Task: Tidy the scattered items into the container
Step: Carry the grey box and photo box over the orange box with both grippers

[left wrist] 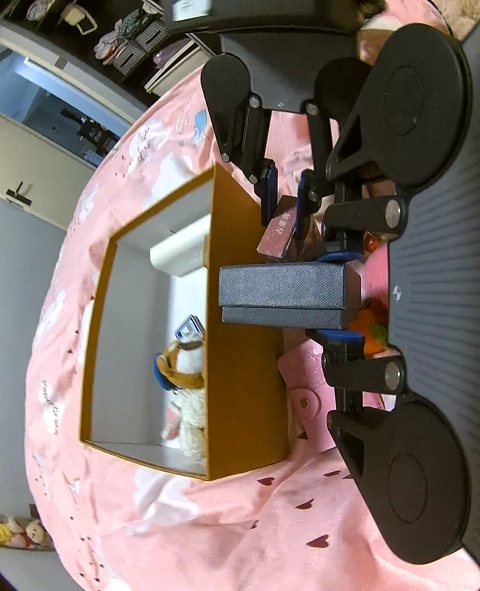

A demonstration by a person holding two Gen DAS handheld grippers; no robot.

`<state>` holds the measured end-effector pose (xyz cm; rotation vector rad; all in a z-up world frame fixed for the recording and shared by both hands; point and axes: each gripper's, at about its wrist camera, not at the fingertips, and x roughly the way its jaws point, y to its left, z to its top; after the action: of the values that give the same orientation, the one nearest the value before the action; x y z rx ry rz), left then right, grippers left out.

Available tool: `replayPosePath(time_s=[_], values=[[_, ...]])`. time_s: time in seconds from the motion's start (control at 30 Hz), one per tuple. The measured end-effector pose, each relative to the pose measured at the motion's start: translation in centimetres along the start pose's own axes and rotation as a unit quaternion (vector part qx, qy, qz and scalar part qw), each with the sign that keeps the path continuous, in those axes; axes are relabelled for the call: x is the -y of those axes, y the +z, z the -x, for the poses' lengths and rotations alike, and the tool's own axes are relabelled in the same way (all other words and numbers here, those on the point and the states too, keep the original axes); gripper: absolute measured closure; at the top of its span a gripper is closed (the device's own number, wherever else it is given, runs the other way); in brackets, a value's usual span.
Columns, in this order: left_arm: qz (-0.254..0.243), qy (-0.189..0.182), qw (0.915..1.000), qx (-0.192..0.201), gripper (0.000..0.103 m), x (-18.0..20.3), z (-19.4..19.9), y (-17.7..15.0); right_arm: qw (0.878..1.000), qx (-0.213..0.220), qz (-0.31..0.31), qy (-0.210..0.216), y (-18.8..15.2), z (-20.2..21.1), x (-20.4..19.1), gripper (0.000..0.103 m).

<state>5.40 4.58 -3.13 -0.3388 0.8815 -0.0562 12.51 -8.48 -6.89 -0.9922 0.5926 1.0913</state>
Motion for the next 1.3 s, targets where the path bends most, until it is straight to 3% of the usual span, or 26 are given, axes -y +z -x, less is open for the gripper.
replayPosePath(time_s=[0.33,0.63,0.87,1.07,1.3], values=[[-0.018,-0.018,0.9993,0.028,0.065,1.3,2.4,3.4,0.995,0.044,-0.089,0.028,0.1,7.2,2.8,0.078],[-0.028,-0.008,0.9979,0.058,0.065,1.3,2.6,9.6,0.980,0.104,-0.166,-0.016,3.1,10.0,7.9,0.078],[-0.018,0.009,0.9990,0.041,0.065,0.9,-2.6,12.4,0.957,0.098,-0.266,-0.056,3.8,6.9,13.0,0.078],[0.002,0.019,0.9998,0.000,0.065,0.1,-8.6,11.9,0.930,0.068,-0.355,-0.060,3.0,1.2,15.1,0.078],[0.022,0.014,0.9994,-0.023,0.065,-0.2,-11.9,10.7,0.916,0.033,-0.393,-0.076,1.7,-2.6,15.5,0.078]])
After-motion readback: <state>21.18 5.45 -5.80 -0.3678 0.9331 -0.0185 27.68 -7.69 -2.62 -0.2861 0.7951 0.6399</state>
